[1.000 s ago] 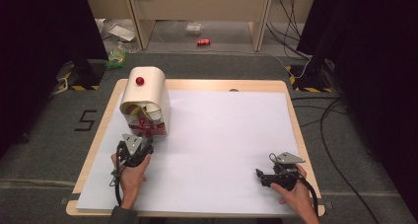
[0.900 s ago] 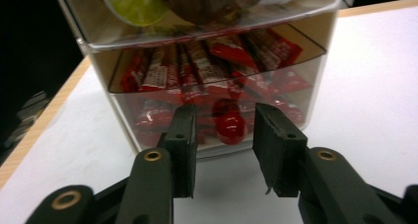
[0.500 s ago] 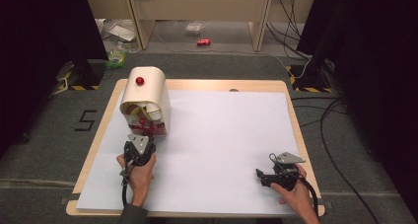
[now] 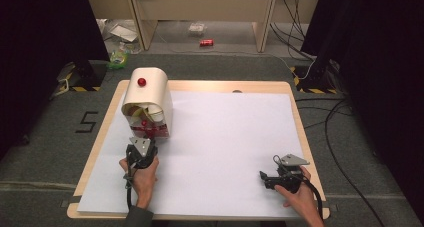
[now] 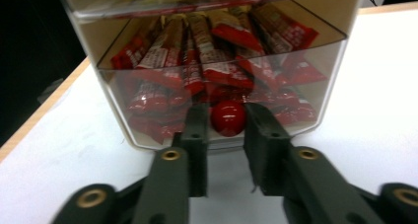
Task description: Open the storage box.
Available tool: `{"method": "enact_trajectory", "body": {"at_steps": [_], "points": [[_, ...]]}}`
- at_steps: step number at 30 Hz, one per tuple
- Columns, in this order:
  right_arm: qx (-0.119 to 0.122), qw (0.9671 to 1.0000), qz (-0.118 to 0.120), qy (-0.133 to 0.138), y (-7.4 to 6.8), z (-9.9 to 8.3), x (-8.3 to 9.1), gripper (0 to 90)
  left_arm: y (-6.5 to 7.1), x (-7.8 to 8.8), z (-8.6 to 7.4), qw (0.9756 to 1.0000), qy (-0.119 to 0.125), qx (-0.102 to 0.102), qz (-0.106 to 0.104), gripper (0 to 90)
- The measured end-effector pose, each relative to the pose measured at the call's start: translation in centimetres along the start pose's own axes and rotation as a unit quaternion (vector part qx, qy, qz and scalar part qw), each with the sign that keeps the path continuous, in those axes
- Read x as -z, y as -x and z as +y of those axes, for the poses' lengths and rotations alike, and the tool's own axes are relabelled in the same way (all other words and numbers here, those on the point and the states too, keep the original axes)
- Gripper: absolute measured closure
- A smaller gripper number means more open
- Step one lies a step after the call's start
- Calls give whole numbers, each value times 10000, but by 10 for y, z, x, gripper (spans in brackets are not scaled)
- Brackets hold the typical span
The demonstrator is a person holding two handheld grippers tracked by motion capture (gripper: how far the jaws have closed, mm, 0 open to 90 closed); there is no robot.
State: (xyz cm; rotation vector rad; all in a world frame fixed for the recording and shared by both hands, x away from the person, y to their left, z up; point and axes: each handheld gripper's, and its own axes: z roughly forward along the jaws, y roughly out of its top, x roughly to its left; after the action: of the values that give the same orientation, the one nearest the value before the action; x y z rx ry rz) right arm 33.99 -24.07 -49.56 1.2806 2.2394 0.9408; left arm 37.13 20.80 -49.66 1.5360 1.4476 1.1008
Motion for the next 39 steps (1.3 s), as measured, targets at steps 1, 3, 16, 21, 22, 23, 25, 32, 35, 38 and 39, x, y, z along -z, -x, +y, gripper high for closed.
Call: {"method": "enact_trajectory", "body": {"at_steps": [1, 3, 16, 21, 22, 23, 25, 32, 35, 38, 39], "points": [[-3, 10000, -2, -1, 0, 0, 0, 144, 0, 0, 0, 10000, 0, -10, -13, 734], [1, 10000, -2, -2, 0, 0, 0, 144, -1, 0, 0, 10000, 11, 19, -42, 734], [-2, 10000, -1, -2, 0, 0, 0, 144, -3, 13, -5, 9998, 49, -113, -155, 734], [-1, 10000, -2, -3, 0, 0, 0, 144, -3, 22, -9, 9997, 72, -120, -175, 733], [-1, 10000, -2, -3, 0, 0, 0, 144, -3, 23, -9, 9997, 69, -118, -188, 733], [0, 10000, -6, -4, 0, 0, 0, 144, -3, 25, -10, 9997, 70, -92, -204, 733], [-7, 10000, 1, -5, 0, 0, 0, 143, -4, 28, -11, 9996, 81, -34, -253, 733], [-6, 10000, 0, -4, 0, 0, 0, 143, -9, 43, -15, 9991, 139, 45, -395, 769], [-3, 10000, 0, -4, 0, 0, 0, 143, -11, 48, -16, 9987, 130, 22, -485, 831], [-2, 10000, -3, -1, 0, 0, 0, 144, -12, 52, -16, 9986, 201, 9, -494, 778], [0, 10000, -4, -2, 0, 0, 0, 143, -12, 53, -15, 9985, 197, 31, -516, 759]]}}
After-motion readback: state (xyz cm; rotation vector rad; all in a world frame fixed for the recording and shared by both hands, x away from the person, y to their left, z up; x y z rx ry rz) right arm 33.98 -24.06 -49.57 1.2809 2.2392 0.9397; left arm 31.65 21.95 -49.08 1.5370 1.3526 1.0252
